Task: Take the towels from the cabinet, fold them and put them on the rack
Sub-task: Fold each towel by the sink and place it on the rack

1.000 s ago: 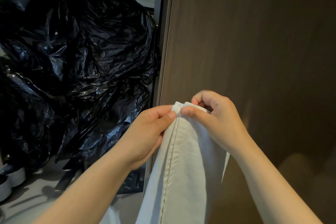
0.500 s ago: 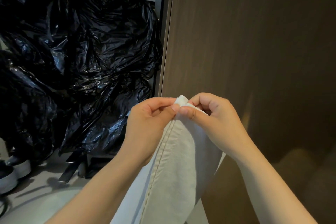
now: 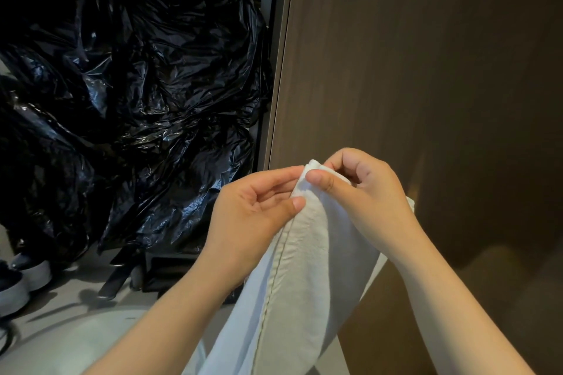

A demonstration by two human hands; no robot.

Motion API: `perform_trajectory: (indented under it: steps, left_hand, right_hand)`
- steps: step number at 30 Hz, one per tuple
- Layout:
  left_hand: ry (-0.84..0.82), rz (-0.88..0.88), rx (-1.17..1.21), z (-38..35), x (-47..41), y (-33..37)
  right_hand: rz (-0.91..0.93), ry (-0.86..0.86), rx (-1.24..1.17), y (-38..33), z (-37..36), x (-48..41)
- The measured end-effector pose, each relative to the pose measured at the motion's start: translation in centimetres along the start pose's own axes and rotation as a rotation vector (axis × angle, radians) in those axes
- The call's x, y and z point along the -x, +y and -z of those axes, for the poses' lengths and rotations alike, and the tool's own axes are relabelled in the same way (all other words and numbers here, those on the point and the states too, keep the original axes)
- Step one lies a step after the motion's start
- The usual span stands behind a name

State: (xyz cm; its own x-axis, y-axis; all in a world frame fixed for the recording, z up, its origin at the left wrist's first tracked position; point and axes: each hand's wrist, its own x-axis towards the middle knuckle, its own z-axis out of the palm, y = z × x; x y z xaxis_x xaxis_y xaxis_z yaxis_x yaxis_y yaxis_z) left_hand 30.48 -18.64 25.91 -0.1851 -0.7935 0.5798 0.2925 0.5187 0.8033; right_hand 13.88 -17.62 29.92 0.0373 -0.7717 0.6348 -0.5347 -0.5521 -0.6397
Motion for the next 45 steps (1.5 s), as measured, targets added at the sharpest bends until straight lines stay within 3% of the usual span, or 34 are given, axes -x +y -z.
perform_trajectory:
  steps: [3,9,12,17,21,25,29,38,42,45]
  left_hand:
    - [0.051,0.067,-0.042,-0.2,0.0,-0.3]
    - [-0.173,0.281,-0.545,2.1,3.4,-4.6]
    - [-0.180,0.330,-0.617,3.6,4.8,-7.3]
    - [-0.220,0.263,-0.784,3.9,6.4,-10.5]
    - [-0.202,0.150,-0.744,4.7,6.3,-9.9]
    - [-0.367,0.127,-0.712,6.1,5.2,-7.3]
    - [-0.559,0.270,-0.719,6.2,4.8,-7.7]
    - [-0.847,0.638,-1.087,2.6,12.4,-25.2]
    - [-0.791,0.540,-1.172,2.3,14.4,-29.1]
    - [-0.759,0.622,-1.104,3.2,15.4,-29.7]
  right_hand:
    - [0.031,0.063,0.033,0.4,-0.2,0.0]
    - [0.051,0.241,0.066,1.4,0.1,0.4]
    - [0.018,0.275,0.098,2.3,-0.1,0.7]
    - [0.013,0.337,0.142,3.1,-0.6,1.4]
    - [-0.029,0.396,0.202,3.7,0.1,2.6]
    - [-0.182,0.451,0.206,5.6,1.3,5.6]
    - [-0.434,0.464,0.173,9.7,1.3,10.4]
    - [-0.987,0.352,0.116,22.5,-4.0,23.4]
    - [-1.105,0.413,0.126,26.4,-4.8,25.8]
    - [-1.102,0.442,0.242,28.5,-4.2,24.9]
